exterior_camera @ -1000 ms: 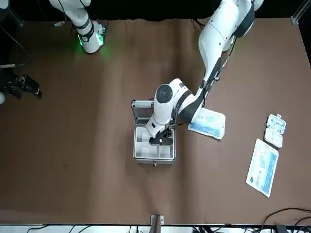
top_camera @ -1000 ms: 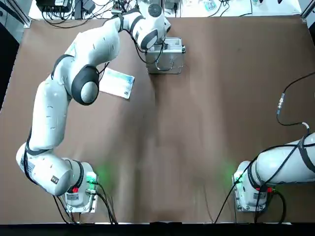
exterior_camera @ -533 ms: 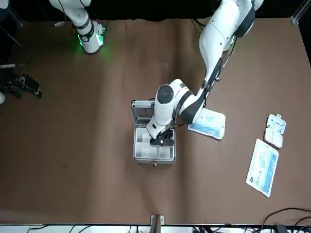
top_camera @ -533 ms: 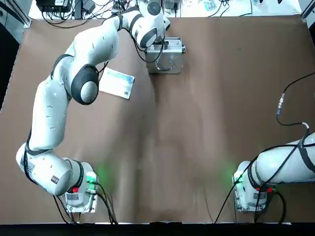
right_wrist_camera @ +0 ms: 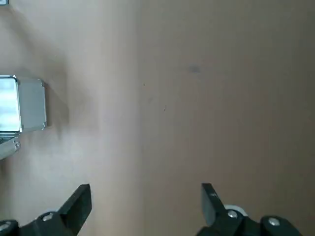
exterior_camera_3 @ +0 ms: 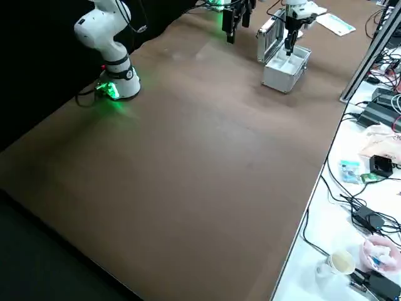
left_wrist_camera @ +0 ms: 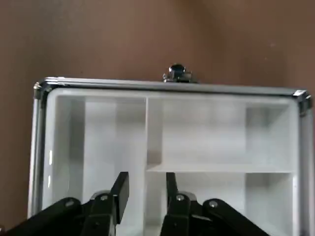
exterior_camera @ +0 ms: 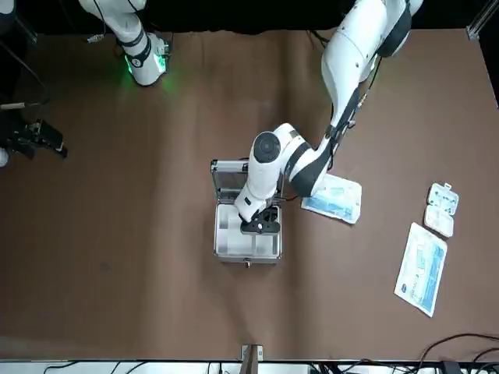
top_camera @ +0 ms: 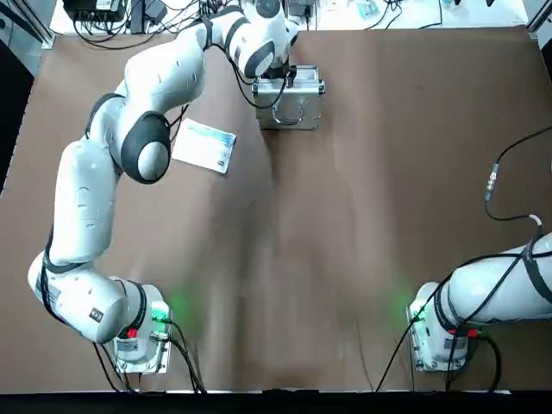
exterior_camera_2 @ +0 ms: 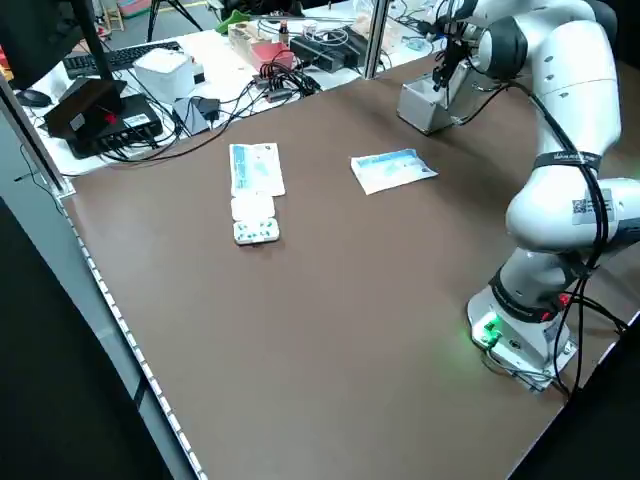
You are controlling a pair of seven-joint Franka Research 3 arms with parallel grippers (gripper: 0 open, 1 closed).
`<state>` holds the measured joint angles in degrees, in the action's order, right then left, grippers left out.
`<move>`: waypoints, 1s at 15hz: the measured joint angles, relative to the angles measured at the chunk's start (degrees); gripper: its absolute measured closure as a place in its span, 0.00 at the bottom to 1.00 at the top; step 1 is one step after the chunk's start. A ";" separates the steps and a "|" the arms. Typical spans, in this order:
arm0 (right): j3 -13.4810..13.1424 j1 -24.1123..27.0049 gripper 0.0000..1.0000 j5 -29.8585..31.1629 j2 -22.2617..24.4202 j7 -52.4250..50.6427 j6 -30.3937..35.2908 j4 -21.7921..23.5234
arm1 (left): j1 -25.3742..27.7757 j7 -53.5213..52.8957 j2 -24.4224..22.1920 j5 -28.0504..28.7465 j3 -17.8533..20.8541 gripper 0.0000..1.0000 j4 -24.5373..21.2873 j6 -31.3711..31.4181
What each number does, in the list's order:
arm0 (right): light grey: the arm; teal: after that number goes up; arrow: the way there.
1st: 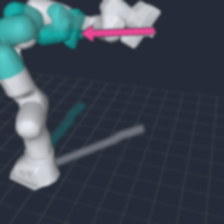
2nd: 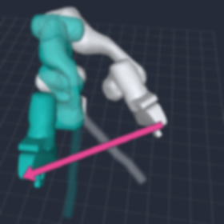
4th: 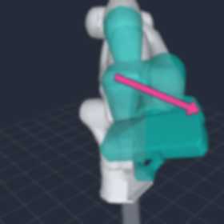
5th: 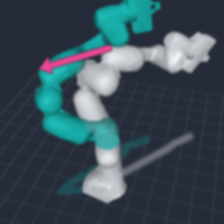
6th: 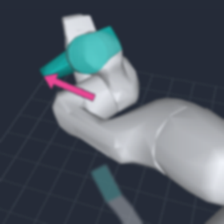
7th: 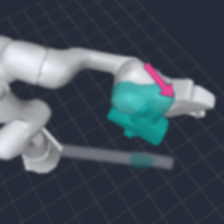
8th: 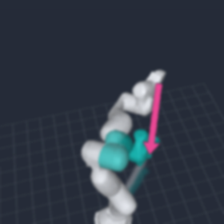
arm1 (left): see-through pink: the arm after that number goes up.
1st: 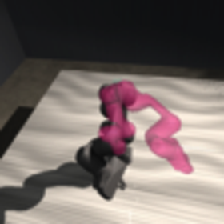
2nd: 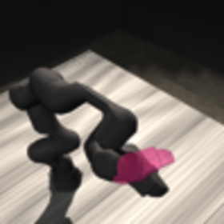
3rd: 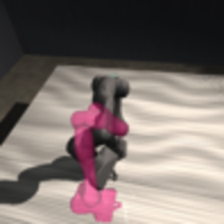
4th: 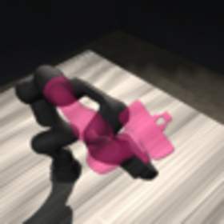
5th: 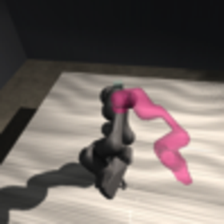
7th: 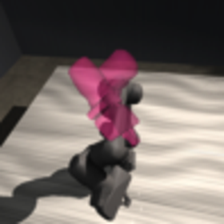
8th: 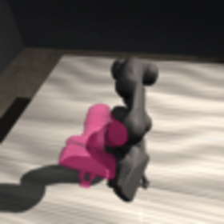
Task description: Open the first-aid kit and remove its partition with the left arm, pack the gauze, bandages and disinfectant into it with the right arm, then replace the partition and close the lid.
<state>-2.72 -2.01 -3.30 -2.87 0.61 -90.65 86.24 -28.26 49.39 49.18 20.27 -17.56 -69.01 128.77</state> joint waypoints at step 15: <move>0.05 -0.01 0.01 0.01 0.00 -0.01 -0.01 -0.04 | 4.49 -2.64 -10.98 -11.89 -0.34 0.81 0.38 -15.74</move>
<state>-2.67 -2.02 -3.29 -2.87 0.60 -90.66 86.20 -23.76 46.75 38.20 8.38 -17.89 -68.63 113.03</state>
